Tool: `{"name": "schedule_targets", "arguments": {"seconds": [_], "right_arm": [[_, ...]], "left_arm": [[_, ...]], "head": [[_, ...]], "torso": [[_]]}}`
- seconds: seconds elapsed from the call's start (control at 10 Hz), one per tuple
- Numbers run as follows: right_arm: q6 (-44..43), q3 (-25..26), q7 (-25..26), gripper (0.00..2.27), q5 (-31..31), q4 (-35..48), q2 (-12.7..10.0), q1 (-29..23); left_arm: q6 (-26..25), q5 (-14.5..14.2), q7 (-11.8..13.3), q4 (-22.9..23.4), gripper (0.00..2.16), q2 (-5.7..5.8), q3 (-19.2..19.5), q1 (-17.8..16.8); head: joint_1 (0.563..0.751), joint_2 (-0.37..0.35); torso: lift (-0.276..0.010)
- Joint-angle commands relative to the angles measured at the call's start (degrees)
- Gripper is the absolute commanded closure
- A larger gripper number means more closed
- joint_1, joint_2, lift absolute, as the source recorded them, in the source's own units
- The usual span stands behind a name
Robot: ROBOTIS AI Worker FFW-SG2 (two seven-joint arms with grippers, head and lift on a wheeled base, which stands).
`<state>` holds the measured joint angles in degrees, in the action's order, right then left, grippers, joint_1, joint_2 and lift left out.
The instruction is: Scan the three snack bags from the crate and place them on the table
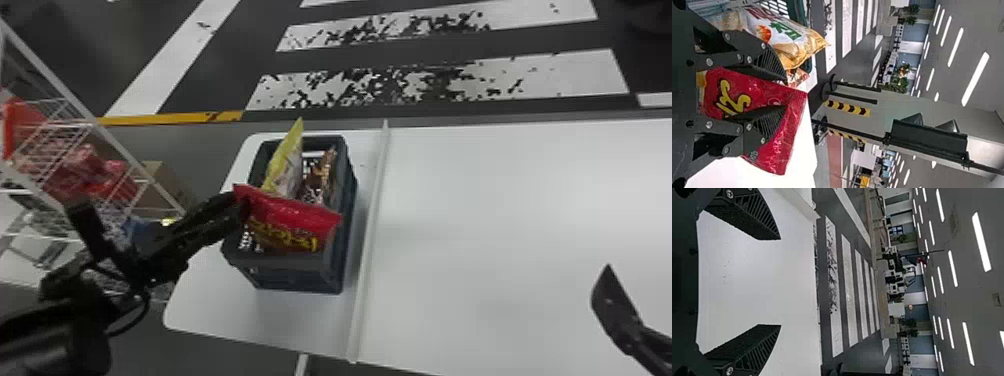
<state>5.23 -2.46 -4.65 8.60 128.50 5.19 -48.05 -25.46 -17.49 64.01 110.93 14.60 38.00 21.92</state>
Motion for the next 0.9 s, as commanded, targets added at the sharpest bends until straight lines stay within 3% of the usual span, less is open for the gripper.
{"name": "schedule_targets", "arguments": {"seconds": [0.0, 0.4, 0.6, 0.8], "right_arm": [[0.0, -0.79, -0.01, 0.09, -0.08, 0.08, 0.0, 0.33], [0.18, -2.28, -0.01, 0.09, -0.6, -0.09, 0.18, 0.77], [0.18, -2.37, -0.01, 0.09, -0.51, -0.09, 0.35, 0.68], [-0.18, -2.37, -0.01, 0.09, -0.51, 0.08, 0.35, 0.33]], "left_arm": [[-2.1, -1.32, -0.02, 0.42, 1.74, 0.08, 2.34, 0.23], [-4.03, -3.96, 0.15, 2.36, 1.74, -0.36, 6.48, 0.32], [-3.85, -5.63, -0.9, 2.97, 1.74, -0.89, 8.15, 0.32], [-3.68, -9.05, -2.57, 5.52, 1.74, -2.82, 10.69, 0.4]], "head": [[0.695, 0.318], [0.695, 0.35], [0.695, 0.35], [0.695, 0.35]], "torso": [[-0.062], [-0.062], [-0.062], [-0.062]]}}
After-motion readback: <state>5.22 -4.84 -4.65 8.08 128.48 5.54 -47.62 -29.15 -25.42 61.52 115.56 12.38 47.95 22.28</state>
